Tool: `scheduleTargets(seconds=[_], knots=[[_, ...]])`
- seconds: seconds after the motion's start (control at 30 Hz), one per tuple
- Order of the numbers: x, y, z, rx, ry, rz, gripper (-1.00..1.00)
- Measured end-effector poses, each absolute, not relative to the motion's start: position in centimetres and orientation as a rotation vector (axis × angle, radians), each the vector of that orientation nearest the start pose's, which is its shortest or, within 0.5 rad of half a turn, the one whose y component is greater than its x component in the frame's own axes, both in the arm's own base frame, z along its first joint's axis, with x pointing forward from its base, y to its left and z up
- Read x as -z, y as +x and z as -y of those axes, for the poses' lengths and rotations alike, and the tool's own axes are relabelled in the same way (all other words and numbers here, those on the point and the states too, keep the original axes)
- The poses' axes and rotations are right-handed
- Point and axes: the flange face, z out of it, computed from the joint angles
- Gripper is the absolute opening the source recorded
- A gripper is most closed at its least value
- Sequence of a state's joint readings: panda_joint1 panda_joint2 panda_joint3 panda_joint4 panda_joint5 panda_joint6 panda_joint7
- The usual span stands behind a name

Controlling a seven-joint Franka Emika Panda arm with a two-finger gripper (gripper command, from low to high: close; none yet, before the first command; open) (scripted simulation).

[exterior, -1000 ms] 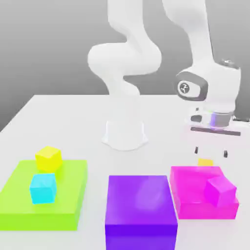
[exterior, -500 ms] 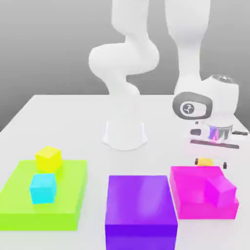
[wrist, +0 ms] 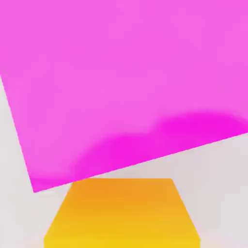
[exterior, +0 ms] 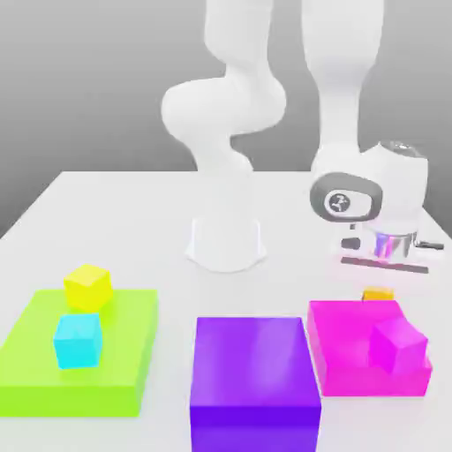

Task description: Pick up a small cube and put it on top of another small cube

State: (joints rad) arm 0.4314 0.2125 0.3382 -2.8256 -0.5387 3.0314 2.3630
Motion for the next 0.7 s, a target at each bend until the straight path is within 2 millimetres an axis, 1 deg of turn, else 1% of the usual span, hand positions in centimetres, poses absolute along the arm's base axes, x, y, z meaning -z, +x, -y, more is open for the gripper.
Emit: scheduleTargets(seconds=[0.27,0.53,0.57,0.63,0.7], knots=[[-17.7,21.7,-28.0,-0.010,-2.683,-1.582,-1.00],[-19.2,21.1,-27.0,-0.001,-2.711,-1.575,-1.00],[-19.5,21.6,-27.0,0.001,-2.705,-1.590,-1.00],[-20.8,24.7,-26.7,0.003,-2.647,-1.688,-1.00],[-22.5,27.9,-26.6,0.003,-2.592,-1.772,-1.00]])
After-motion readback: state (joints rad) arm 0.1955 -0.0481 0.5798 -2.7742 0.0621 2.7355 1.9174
